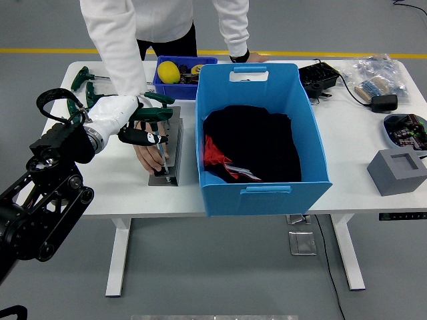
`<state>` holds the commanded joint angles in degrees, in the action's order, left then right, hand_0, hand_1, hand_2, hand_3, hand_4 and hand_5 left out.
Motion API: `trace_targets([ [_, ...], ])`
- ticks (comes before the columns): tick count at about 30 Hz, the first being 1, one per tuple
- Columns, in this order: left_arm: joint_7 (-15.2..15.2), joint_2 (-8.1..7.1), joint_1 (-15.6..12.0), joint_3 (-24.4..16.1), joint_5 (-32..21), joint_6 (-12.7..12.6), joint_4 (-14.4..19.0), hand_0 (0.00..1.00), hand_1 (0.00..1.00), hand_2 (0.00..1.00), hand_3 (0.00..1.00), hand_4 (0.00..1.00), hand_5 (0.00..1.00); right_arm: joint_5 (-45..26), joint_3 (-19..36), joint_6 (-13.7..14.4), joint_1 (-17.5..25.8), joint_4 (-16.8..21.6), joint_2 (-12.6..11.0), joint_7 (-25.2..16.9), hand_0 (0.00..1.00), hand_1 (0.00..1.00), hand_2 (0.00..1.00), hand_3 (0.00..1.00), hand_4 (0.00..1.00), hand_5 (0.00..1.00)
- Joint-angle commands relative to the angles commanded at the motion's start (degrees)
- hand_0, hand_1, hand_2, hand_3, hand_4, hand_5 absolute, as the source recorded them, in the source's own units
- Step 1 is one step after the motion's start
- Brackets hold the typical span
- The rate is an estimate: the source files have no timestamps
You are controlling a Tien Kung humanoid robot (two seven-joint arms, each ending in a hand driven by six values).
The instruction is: Lift tool from toolbox,place it in box,lift tool from toolbox,place it in box
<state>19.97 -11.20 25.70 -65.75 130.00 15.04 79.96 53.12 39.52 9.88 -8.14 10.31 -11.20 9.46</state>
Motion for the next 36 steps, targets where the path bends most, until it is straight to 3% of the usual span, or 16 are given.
trace_targets([
  [19,1.51,-0.12,1.07,1.95,0.00,-4.40,-2.74,0.132,0.080,0.082,0.149,0.998,0.672,-0.75,-0.44,0.08,-0.55,0.00,-0.27,-0.15,0.620,0.606,0.684,0.531,0.777,0.567],
  [31,1.34,-0.62,1.76,3.16,0.00,-9.00,-3.13,0.091,0.030,0.025,0.085,0.998,0.678,-0.65,-0.20,0.14,-0.71,0.00,-0.31,-0.13,0.620,0.606,0.685,0.531,0.778,0.566],
  [36,0.76,-1.01,1.99,3.96,0.00,-12.16,-3.83,0.074,0.013,0.010,0.069,0.998,0.670,-0.36,0.04,0.13,-0.72,0.00,-0.28,-0.06,0.620,0.606,0.684,0.531,0.778,0.566],
])
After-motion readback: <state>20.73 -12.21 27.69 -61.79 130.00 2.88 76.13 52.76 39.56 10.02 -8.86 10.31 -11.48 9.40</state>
